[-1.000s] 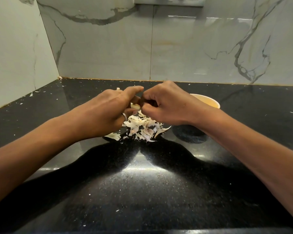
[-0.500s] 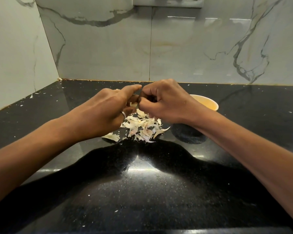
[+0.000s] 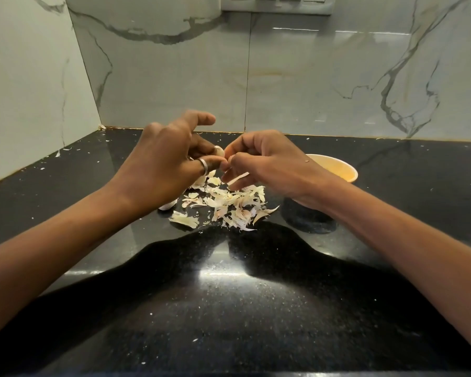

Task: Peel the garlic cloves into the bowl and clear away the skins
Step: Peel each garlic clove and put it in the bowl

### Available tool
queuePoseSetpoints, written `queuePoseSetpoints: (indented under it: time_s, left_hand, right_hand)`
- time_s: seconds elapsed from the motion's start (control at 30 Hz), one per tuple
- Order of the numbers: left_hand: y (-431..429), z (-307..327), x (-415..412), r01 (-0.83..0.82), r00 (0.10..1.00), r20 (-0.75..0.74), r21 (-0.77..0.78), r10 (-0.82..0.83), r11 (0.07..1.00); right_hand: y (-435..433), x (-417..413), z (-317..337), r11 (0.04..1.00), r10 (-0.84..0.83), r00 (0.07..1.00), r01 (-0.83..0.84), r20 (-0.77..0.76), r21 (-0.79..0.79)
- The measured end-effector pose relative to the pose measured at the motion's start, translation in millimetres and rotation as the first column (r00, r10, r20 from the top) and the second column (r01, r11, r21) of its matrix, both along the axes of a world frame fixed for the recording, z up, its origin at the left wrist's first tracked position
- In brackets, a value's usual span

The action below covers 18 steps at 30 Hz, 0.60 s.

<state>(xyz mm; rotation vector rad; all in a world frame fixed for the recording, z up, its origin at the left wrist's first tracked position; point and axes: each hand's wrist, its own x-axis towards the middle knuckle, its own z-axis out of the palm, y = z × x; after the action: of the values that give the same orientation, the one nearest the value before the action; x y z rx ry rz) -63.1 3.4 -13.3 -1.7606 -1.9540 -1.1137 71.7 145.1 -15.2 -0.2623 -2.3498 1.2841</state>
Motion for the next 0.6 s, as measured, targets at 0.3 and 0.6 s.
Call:
queuePoseSetpoints:
  time_s: [0.3,0.6]
  left_hand:
    - [2.8,0.6,-0.6,0.016,0.947,0.32,0.019,-0.021,1.0]
    - [1.3,-0.3,-2.3,0.122,0.897,0.427,0.009,-0.114,0.993]
  right_hand:
    - [-1.6,-7.2,-10.0,0.997,-0.066,0.984,0.056,-0.165,-0.061]
    - [-5.7,-4.4,-6.2,0.972,-0.064,0.971,0.008,-0.231,-0.236]
